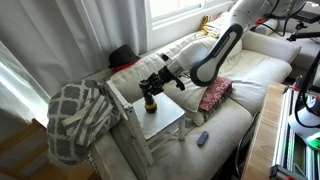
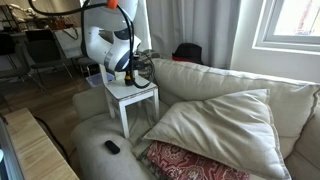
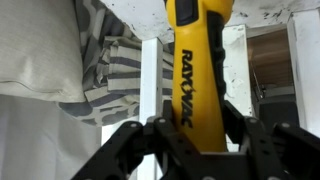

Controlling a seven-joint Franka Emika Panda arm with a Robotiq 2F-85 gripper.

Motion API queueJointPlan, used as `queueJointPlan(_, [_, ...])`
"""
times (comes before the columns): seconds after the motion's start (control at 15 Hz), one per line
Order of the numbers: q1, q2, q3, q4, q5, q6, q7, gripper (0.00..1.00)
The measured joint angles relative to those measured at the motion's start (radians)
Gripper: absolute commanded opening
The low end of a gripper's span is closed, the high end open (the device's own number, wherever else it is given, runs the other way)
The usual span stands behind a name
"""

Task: Turn off the torch, then put the torch upright

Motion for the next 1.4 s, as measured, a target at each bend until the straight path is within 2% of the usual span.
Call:
queueJointPlan(0.2, [0.003,-0.016,-0.017,-0.001,0.014,0.000,0.002,0.25])
queueJointPlan(0.27, [0.004,-0.020,-0.018,-0.002,0.019,0.000,0.004,0.75])
queueJointPlan(0.33, [0.009,-0.025,-0.022,-0.002,0.018,0.000,0.020,0.77])
queueJointPlan(0.53, [0.032,-0.055,-0.044,0.000,0.024,0.000,0.075,0.98])
queueJointPlan(1.07, [0.056,-0.083,-0.049,0.000,0.071,-0.009,0.110,1.00])
queueJointPlan(1.4, [0.059,-0.105,-0.050,-0.001,0.087,-0.106,0.208,1.00])
